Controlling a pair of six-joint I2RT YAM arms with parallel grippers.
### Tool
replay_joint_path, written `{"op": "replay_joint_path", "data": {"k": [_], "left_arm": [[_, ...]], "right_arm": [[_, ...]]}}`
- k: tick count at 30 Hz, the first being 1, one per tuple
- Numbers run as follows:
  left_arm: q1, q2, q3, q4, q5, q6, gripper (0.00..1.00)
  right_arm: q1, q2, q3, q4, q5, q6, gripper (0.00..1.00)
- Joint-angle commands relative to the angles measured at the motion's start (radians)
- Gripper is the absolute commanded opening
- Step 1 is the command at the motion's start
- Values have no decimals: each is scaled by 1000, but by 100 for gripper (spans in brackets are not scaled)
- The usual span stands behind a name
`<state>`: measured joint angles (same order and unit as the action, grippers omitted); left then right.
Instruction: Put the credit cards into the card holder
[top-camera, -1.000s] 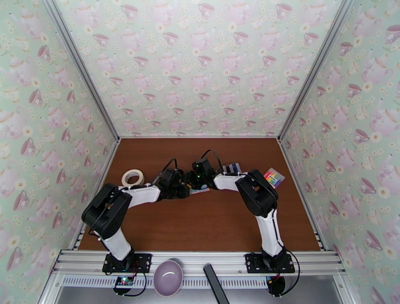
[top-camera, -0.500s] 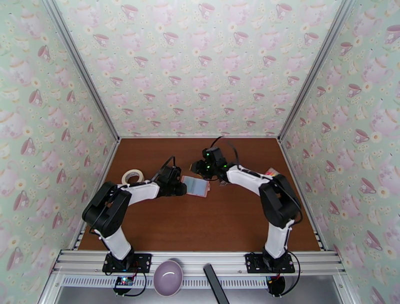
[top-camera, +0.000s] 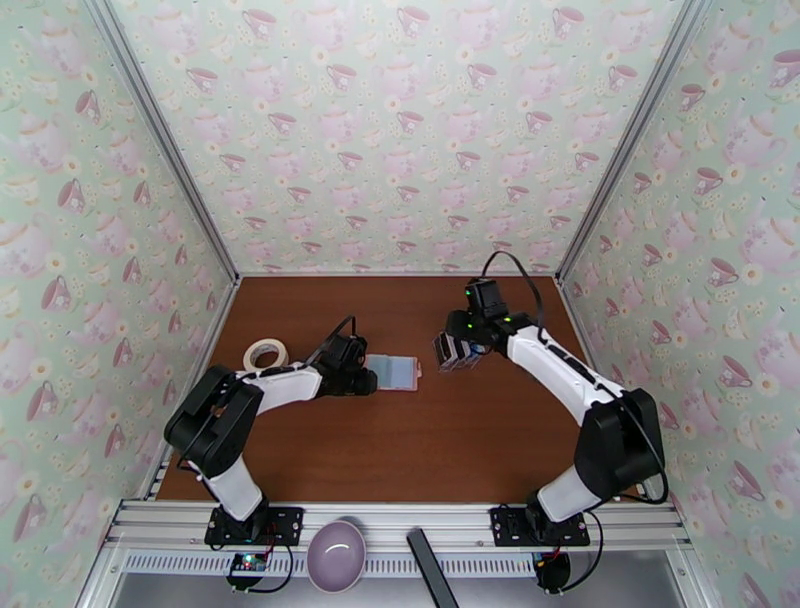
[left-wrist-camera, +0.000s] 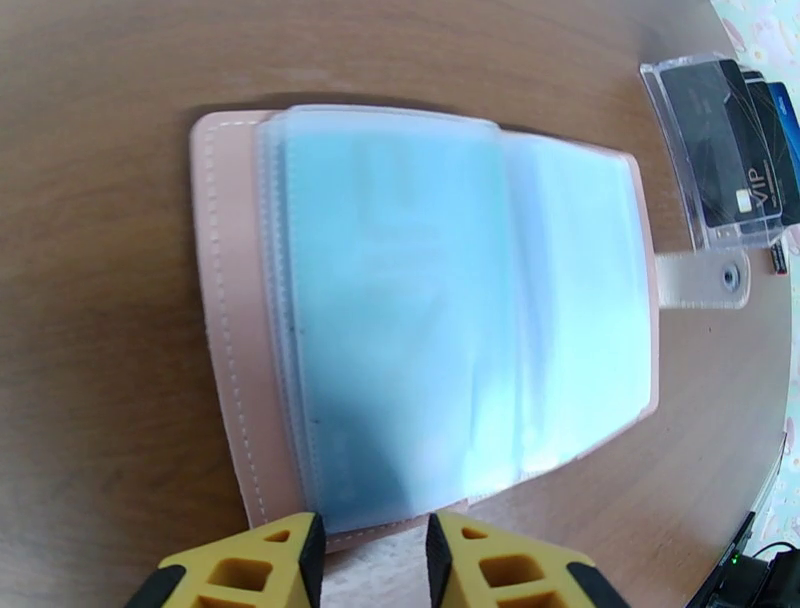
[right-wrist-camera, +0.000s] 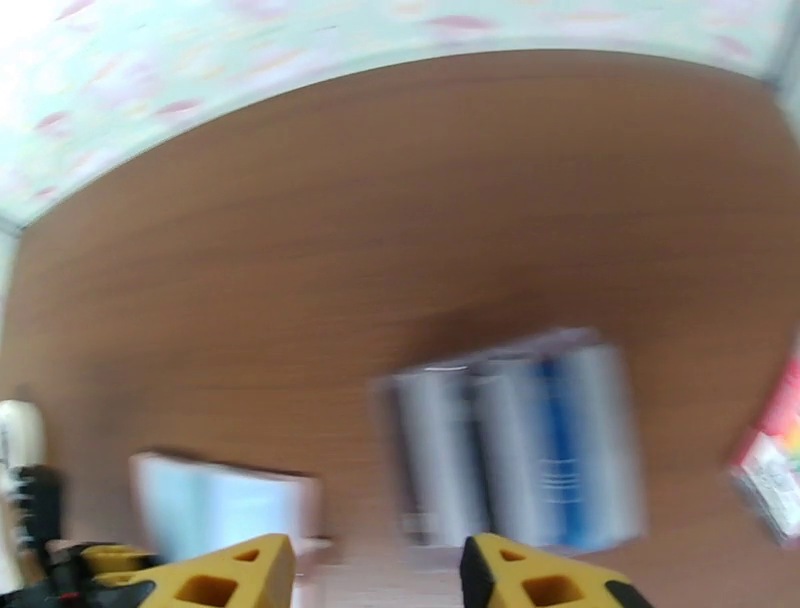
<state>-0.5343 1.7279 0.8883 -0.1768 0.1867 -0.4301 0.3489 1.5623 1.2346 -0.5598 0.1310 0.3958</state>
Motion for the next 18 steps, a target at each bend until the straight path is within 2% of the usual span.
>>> {"op": "replay_joint_path", "data": {"k": [1,5,18], "left_arm": [[-3,-46,7,-51,9,-6,35],[11,-43,26,-74,-4,11,35],[65,-10,67,-84,20,33,35]], "right_arm": [[-15,-17,-45,-46,103,-75,56],[-39,12,-76,-18,89,-92,59],[-106,92,-95,30,17,-96,61]]}}
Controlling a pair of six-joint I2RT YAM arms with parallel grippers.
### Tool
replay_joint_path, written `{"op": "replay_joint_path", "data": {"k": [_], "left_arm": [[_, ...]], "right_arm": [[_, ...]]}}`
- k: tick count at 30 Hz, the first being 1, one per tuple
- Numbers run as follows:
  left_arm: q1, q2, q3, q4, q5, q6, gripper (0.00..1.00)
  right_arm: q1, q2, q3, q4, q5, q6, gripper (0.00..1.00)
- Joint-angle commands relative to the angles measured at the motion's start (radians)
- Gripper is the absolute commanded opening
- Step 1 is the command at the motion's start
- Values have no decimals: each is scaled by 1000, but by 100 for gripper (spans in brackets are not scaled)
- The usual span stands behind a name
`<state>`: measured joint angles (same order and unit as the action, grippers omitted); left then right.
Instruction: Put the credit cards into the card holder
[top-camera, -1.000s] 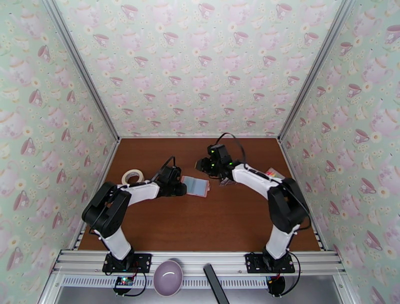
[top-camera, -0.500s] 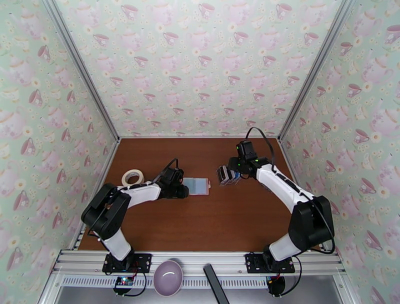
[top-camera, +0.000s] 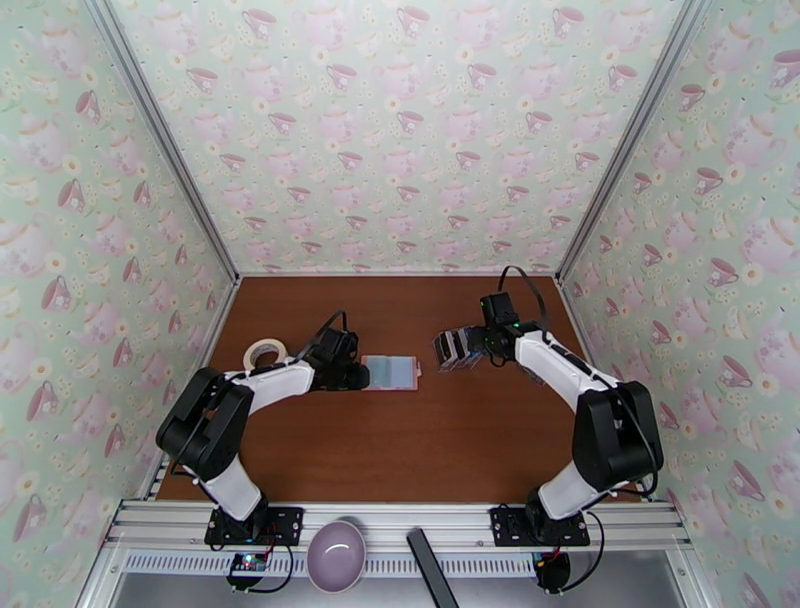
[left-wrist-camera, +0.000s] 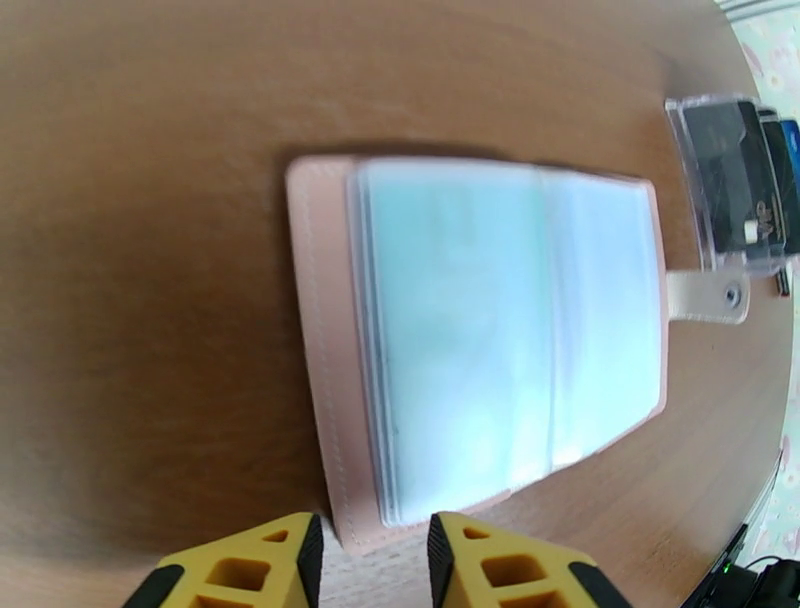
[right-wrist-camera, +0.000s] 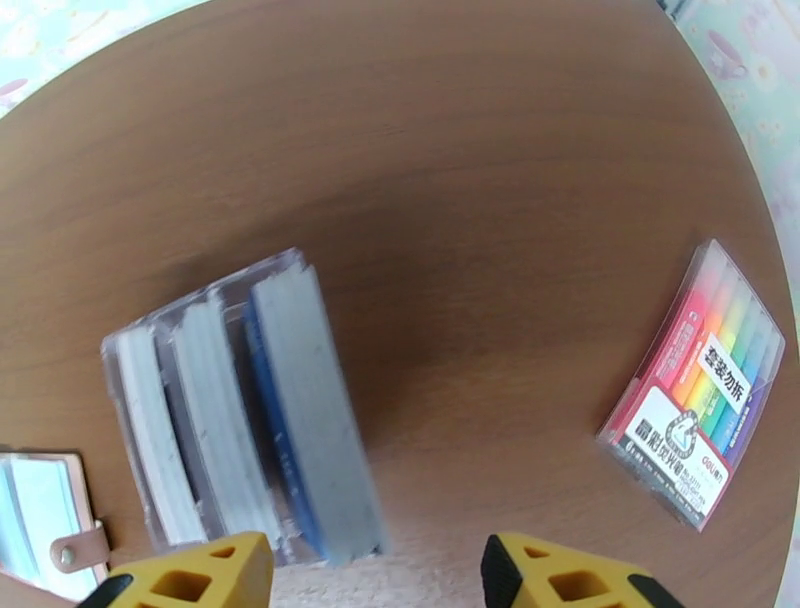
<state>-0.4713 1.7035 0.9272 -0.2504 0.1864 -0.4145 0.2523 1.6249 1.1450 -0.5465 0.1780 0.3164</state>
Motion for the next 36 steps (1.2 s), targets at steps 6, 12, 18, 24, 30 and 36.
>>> {"op": "replay_joint_path", "data": {"k": [6,12,18,24,30,36], "left_arm": [[5,19,34,-7,29,16,35],[7,27,34,2,39,13,35],[6,31,29,12,45,10,35],[10,32,34,11,48,10,35],[10,31,30,16,51,6,35],[10,28,25,18,53,5,35]], "right_arm": [[-66,57,-31,71,-179,8,60],[-86,75,-38,89,-222,16,61],[-94,73,-34,73,-204,13,60],[-94,24,-19,38,-143,-2,59],[-94,5,7,16,-125,-11,57],[-93,5,10,24,-152,-8,52]]}}
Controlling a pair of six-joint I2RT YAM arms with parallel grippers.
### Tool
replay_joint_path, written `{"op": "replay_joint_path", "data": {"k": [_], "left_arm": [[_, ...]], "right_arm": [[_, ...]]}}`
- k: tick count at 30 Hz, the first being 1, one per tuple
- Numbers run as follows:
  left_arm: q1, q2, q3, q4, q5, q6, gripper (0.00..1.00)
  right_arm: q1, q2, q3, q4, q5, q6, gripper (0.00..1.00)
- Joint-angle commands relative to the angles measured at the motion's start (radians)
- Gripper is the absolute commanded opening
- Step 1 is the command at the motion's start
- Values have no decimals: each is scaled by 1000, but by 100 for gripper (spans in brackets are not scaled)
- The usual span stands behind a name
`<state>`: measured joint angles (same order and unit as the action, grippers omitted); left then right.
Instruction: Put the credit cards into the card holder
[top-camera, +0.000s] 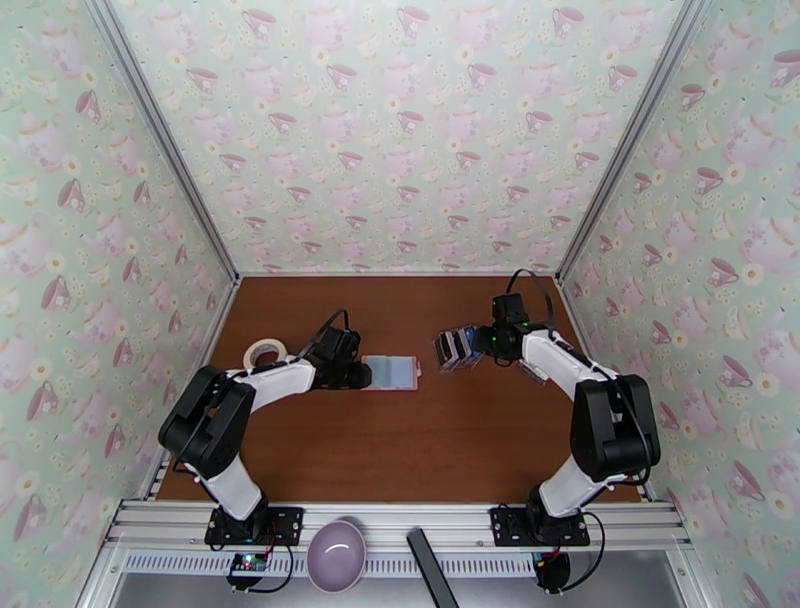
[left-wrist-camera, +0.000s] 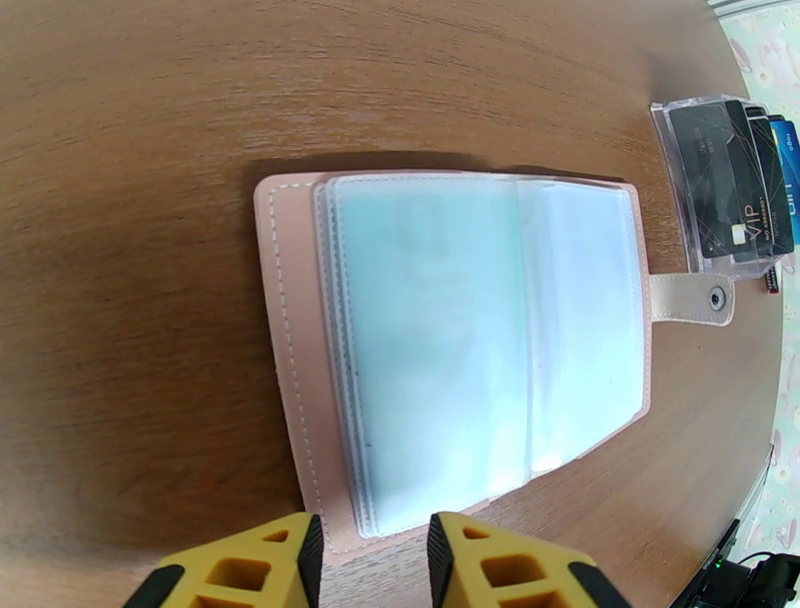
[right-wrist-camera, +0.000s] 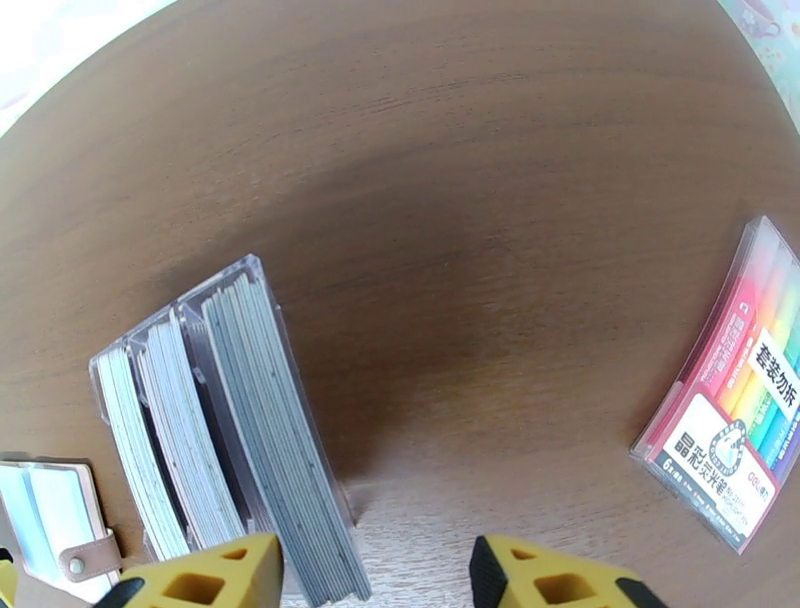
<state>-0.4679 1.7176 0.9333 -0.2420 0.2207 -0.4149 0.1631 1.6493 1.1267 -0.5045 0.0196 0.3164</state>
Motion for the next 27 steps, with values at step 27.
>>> {"op": "replay_joint_path", "data": {"k": [27], "left_arm": [[6,20,4,23,20,1,35]], "right_arm": [[33,1,65,-41,-27,-18,11]]}}
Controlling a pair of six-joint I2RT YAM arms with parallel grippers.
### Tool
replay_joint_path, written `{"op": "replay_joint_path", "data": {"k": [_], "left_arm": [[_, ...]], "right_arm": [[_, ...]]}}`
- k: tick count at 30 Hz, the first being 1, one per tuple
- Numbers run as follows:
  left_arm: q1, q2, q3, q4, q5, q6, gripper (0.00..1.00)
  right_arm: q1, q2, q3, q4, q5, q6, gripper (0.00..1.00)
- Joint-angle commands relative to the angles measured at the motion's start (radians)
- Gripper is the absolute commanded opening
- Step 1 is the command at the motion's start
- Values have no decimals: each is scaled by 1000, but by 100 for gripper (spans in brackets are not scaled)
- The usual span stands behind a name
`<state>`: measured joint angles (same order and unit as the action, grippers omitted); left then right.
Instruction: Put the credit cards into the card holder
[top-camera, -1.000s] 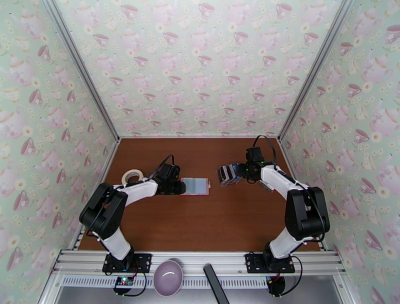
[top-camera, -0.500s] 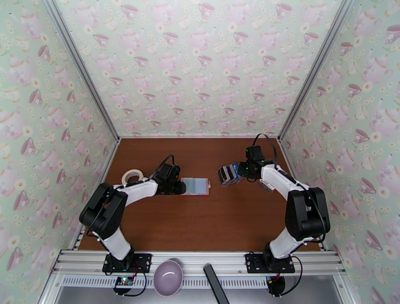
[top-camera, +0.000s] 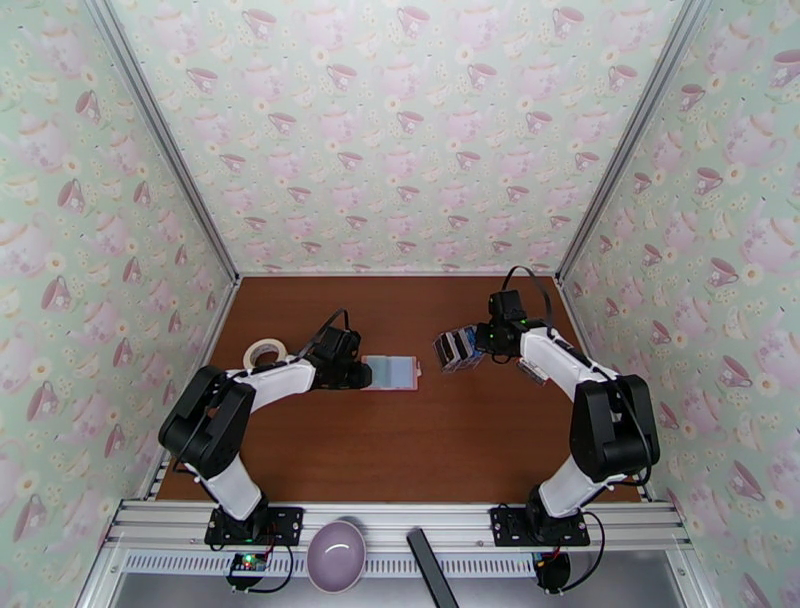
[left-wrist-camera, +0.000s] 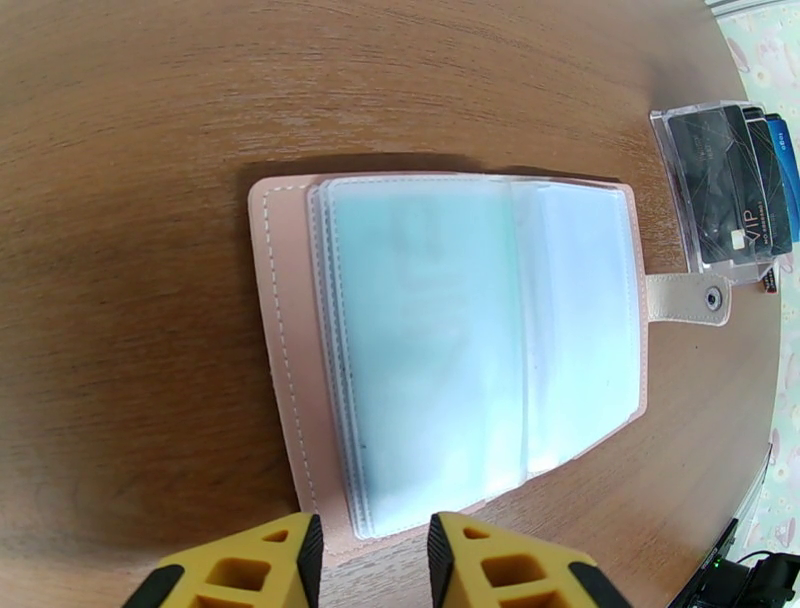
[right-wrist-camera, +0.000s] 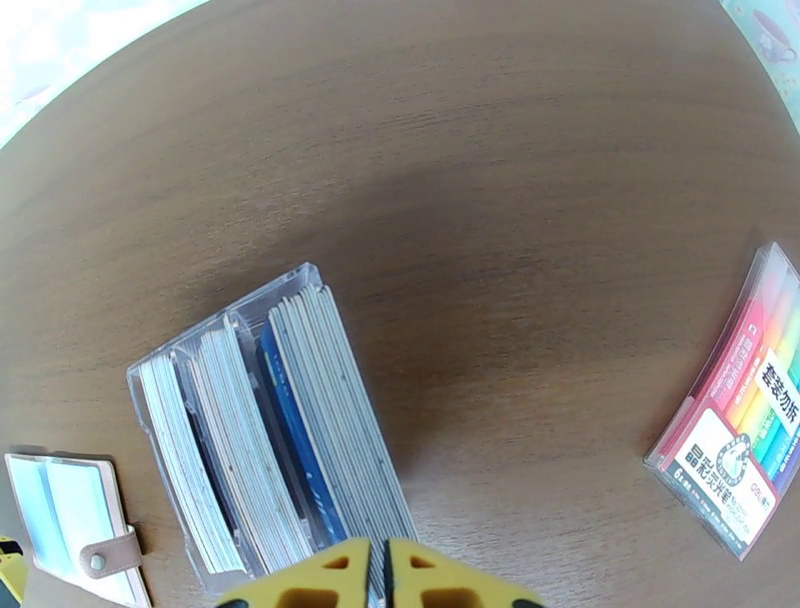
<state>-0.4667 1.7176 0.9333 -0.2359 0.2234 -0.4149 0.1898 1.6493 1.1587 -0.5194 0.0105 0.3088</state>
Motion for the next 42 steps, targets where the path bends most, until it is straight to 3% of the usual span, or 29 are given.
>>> {"op": "replay_joint_path", "data": {"k": [1,6,10,26,42], "left_arm": [[5,19,5,17,17,1,35],[8,20,2,22,23,1,35],[8,22,2,24,26,1,35],[8,25,-4,30,27,-3,35],[8,32,4,32,27,-4,35]], "right_arm": [[7,1,32,-27,-23,-11,11],[13,-6,30,-23,-13,-19,45],[14,8,34,-23,3,-28,51],[12,108,62,-31,38,-28,50],[13,77,108,-82,106,-45,43]]}}
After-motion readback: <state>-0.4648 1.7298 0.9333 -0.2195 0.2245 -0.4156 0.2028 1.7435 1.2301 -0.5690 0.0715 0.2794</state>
